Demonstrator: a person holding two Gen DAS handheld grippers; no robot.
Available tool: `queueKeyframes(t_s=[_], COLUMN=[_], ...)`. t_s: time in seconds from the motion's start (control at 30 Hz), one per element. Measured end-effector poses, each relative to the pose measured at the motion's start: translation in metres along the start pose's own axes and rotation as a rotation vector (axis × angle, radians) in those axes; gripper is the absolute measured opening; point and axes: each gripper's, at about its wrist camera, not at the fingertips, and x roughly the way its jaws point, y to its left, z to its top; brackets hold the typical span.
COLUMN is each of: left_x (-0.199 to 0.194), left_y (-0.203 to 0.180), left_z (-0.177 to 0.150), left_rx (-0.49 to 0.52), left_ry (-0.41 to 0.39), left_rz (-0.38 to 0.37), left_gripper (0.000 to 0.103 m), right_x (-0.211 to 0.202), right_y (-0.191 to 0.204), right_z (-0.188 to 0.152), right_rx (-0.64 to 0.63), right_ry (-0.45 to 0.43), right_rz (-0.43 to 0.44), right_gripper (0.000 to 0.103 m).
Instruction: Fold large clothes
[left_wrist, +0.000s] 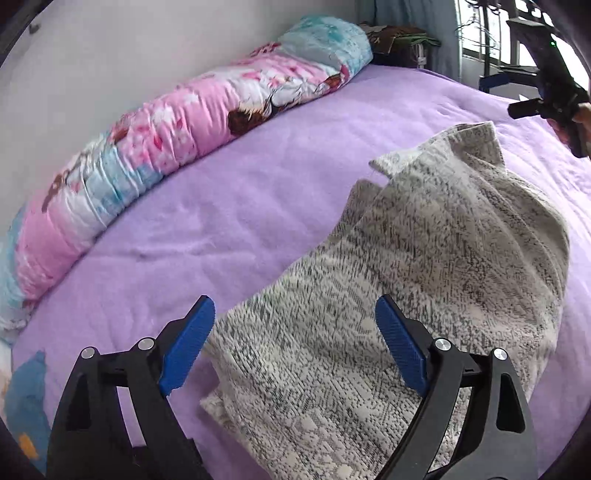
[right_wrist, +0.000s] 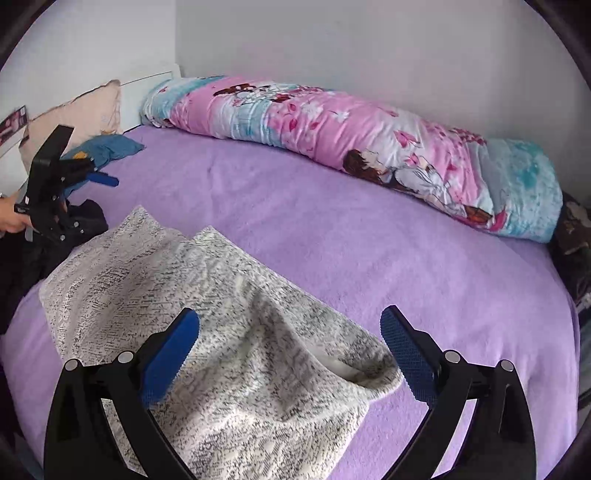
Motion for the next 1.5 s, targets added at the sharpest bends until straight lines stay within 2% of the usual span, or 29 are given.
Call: queueKeyframes(t_s=[0.03, 0.1, 0.17, 0.23, 0.4, 0.47, 0.53, 0.57, 0.63, 0.7, 0.77, 0.83, 0.9, 1.0, 1.03, 1.07, 1.1, 1.17, 1.23, 1.3, 1.37, 1.4, 1.47, 1.5], left_x=[0.005, 0.014, 0.018, 0.026, 0.049, 0.059, 0.066, 0.070, 0.076, 0.085, 0.094, 0.099, 0.102, 0.098, 0.097, 0.095, 0.092, 0.087, 0.072, 0.045, 0.022, 0.009, -0.006, -0.013], left_y=[0.006, 0.026, 0.040, 0.053, 0.071, 0.077, 0.083, 0.083, 0.083, 0.082, 0.083, 0.081, 0.080, 0.083, 0.085, 0.086, 0.087, 0.089, 0.089, 0.089, 0.085, 0.081, 0.068, 0.054], left_z=[-0.004, -0.016, -0.028, -0.039, -0.063, -0.065, -0.068, -0.067, -0.068, -0.067, -0.067, -0.068, -0.068, -0.070, -0.071, -0.073, -0.074, -0.076, -0.073, -0.066, -0.059, -0.058, -0.057, -0.057], left_rx=[-0.052, -0.210, -0.294, -0.379, -0.567, -0.607, -0.639, -0.650, -0.642, -0.637, -0.627, -0.610, -0.596, -0.597, -0.596, -0.592, -0.596, -0.599, -0.603, -0.609, -0.567, -0.564, -0.583, -0.571], left_ry=[0.025, 0.063, 0.066, 0.088, 0.060, 0.056, 0.037, 0.024, 0.023, 0.045, 0.063, 0.073, 0.082, 0.072, 0.070, 0.066, 0.059, 0.053, 0.023, -0.040, -0.042, -0.047, -0.078, -0.095], left_rz=[0.000, -0.052, -0.055, -0.065, -0.141, -0.136, -0.147, -0.170, -0.176, -0.184, -0.166, -0.126, -0.082, -0.026, -0.008, 0.013, 0.041, 0.080, 0.092, 0.099, 0.141, 0.141, 0.042, -0.019], left_gripper=[0.086, 0.086, 0.090, 0.091, 0.092, 0.092, 0.092, 0.092, 0.092, 0.092, 0.088, 0.085, 0.084, 0.084, 0.084, 0.085, 0.085, 0.085, 0.083, 0.079, 0.083, 0.083, 0.085, 0.089], right_x=[0.007, 0.026, 0.041, 0.054, 0.078, 0.086, 0.094, 0.097, 0.102, 0.107, 0.110, 0.108, 0.100, 0.079, 0.077, 0.074, 0.069, 0.051, 0.037, 0.023, 0.012, 0.007, 0.005, 0.007], right_y=[-0.018, -0.053, -0.074, -0.087, -0.099, -0.105, -0.109, -0.109, -0.105, -0.101, -0.097, -0.094, -0.092, -0.093, -0.096, -0.101, -0.103, -0.108, -0.098, -0.074, -0.046, -0.031, -0.013, -0.006], right_z=[-0.011, -0.034, -0.055, -0.072, -0.099, -0.103, -0.100, -0.098, -0.089, -0.082, -0.077, -0.071, -0.061, -0.050, -0.049, -0.051, -0.051, -0.052, -0.050, -0.048, -0.047, -0.045, -0.044, -0.043], right_rx=[0.078, 0.283, 0.419, 0.503, 0.666, 0.719, 0.734, 0.723, 0.682, 0.636, 0.587, 0.559, 0.541, 0.551, 0.551, 0.547, 0.547, 0.570, 0.527, 0.454, 0.369, 0.338, 0.330, 0.330], right_ry=[0.020, 0.078, 0.080, 0.077, 0.039, 0.033, 0.027, 0.027, 0.049, 0.068, 0.092, 0.098, 0.098, 0.071, 0.079, 0.082, 0.071, 0.010, 0.000, -0.009, -0.013, -0.025, -0.030, -0.031], right_rz=[0.004, 0.097, 0.164, 0.189, 0.289, 0.319, 0.324, 0.333, 0.305, 0.287, 0.236, 0.174, 0.123, 0.068, 0.028, -0.048, -0.142, -0.176, -0.132, -0.063, -0.026, -0.002, 0.107, 0.167], right_gripper=[0.095, 0.095, 0.085, 0.079, 0.079, 0.079, 0.079, 0.071, 0.063, 0.049, 0.026, 0.020, 0.019, 0.021, 0.033, 0.050, 0.054, 0.055, 0.057, 0.059, 0.082, 0.084, 0.092, 0.093])
